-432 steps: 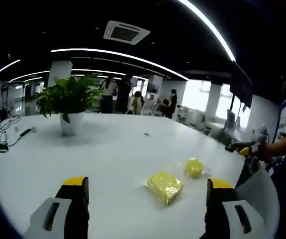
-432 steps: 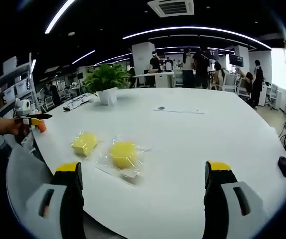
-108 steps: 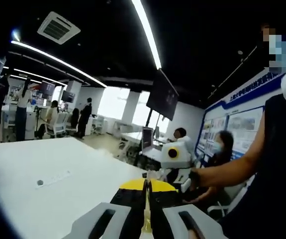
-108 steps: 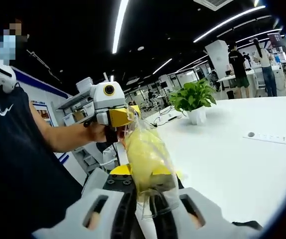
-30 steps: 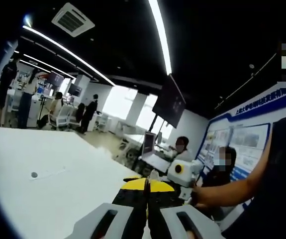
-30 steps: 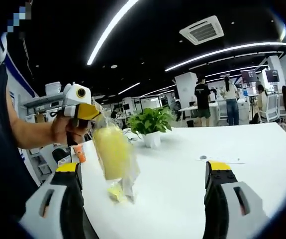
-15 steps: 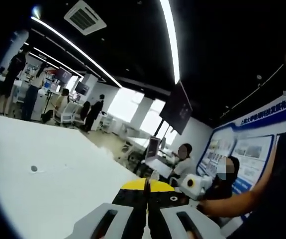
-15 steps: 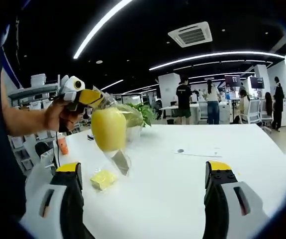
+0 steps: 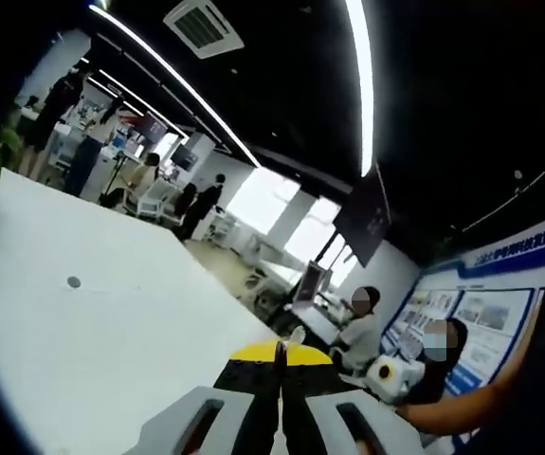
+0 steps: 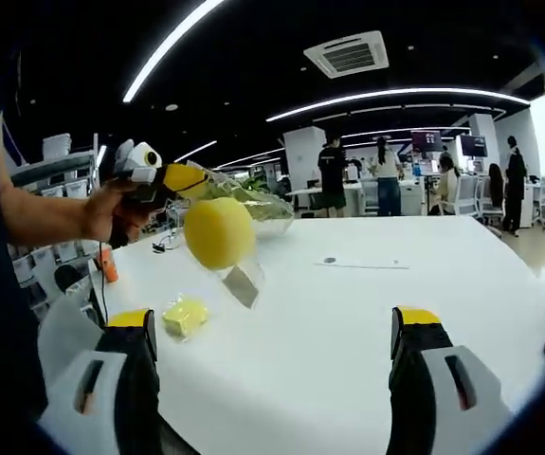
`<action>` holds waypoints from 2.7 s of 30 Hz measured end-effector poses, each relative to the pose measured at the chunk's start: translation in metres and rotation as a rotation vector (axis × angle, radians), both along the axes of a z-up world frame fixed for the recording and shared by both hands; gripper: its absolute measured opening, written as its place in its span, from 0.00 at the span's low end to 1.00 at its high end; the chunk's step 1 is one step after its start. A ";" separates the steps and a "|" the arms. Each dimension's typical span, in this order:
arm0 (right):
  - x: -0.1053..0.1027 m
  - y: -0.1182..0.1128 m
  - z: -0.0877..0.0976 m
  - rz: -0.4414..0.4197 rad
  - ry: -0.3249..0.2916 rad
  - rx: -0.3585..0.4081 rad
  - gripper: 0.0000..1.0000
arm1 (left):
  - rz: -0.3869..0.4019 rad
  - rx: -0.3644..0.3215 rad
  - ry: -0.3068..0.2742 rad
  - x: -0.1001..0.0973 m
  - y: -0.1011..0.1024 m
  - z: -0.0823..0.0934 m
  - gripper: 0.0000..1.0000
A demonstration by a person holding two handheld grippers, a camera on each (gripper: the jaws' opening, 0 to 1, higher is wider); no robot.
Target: Compare the silicone blocks by pressing each to a similar depth, holding the contact briefly, and releasing to observe deformation and rebound differences across the visible hardness samples.
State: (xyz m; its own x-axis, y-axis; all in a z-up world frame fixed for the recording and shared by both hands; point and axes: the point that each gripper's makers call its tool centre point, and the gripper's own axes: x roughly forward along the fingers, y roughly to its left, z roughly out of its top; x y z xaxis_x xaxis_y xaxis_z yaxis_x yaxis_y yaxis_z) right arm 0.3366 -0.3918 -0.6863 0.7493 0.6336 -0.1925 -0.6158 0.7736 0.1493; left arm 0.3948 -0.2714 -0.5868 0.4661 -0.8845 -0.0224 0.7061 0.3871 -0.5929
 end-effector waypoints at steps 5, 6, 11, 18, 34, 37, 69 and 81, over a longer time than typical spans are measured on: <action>-0.004 -0.001 -0.015 -0.023 0.022 -0.020 0.97 | 0.021 -0.023 0.051 0.005 0.000 -0.018 0.00; -0.004 -0.001 -0.017 -0.026 0.024 -0.021 0.97 | 0.023 -0.026 0.059 0.006 0.000 -0.022 0.00; -0.005 0.001 -0.023 -0.019 0.029 -0.033 0.97 | 0.016 -0.073 0.138 0.005 -0.003 -0.042 0.00; -0.006 0.003 -0.029 -0.021 0.063 -0.028 0.96 | 0.043 -0.103 0.202 0.009 0.002 -0.068 0.00; -0.006 0.005 -0.042 -0.014 0.103 -0.030 0.96 | 0.046 -0.107 0.332 0.007 0.006 -0.120 0.00; -0.007 0.005 -0.045 -0.010 0.112 -0.031 0.96 | 0.057 -0.076 0.344 0.010 0.007 -0.135 0.00; -0.010 0.008 -0.070 -0.003 0.194 -0.047 0.96 | 0.266 0.503 0.277 0.053 0.068 -0.266 0.00; -0.007 0.008 -0.071 -0.011 0.202 -0.031 0.96 | 0.273 0.503 0.272 0.060 0.067 -0.269 0.01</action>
